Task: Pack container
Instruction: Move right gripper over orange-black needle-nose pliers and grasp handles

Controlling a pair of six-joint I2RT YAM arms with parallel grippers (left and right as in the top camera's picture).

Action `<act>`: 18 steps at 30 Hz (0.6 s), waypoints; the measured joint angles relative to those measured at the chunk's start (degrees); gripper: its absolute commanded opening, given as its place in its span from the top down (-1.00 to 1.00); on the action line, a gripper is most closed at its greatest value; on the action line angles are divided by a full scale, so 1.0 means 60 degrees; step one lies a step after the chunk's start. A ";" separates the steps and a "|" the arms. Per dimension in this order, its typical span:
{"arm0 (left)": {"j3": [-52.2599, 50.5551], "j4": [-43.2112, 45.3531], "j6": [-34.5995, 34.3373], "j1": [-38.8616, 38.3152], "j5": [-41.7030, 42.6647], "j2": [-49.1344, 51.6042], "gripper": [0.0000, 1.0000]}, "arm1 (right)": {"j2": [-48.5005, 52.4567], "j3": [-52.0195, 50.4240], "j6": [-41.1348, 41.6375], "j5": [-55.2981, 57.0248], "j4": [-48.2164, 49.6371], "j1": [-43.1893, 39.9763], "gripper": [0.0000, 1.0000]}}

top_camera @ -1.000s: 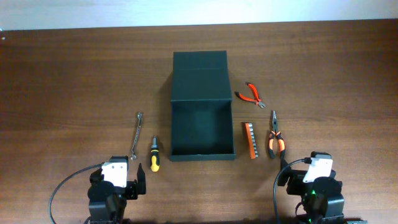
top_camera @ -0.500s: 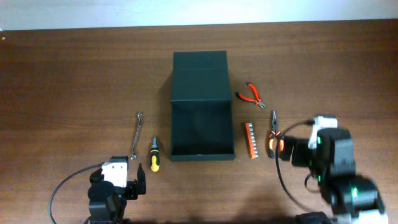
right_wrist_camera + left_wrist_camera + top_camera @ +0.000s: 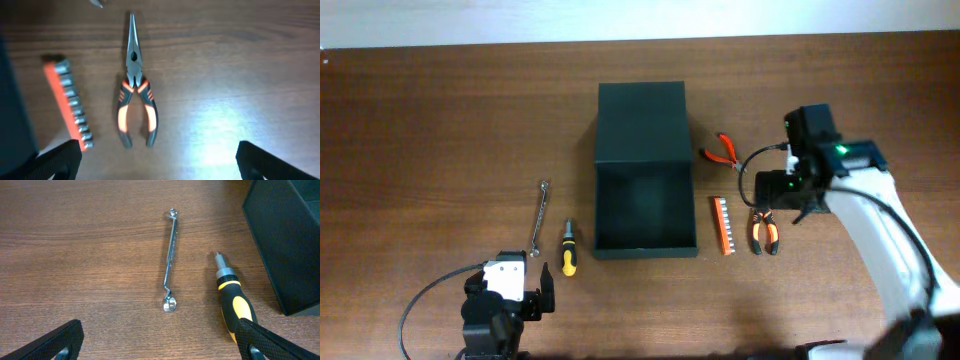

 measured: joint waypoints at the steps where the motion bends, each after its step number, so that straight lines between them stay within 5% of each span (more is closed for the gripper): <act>1: 0.0004 0.0000 0.0000 0.0000 0.0000 0.0000 -0.98 | 0.0288 0.0000 -0.0055 0.0004 -0.0047 0.0000 -0.98; 18: 0.0000 0.0000 0.0000 0.0000 0.0000 0.0000 -0.99 | 0.1217 -0.1086 -0.1464 -0.0750 0.0831 -0.1064 -0.98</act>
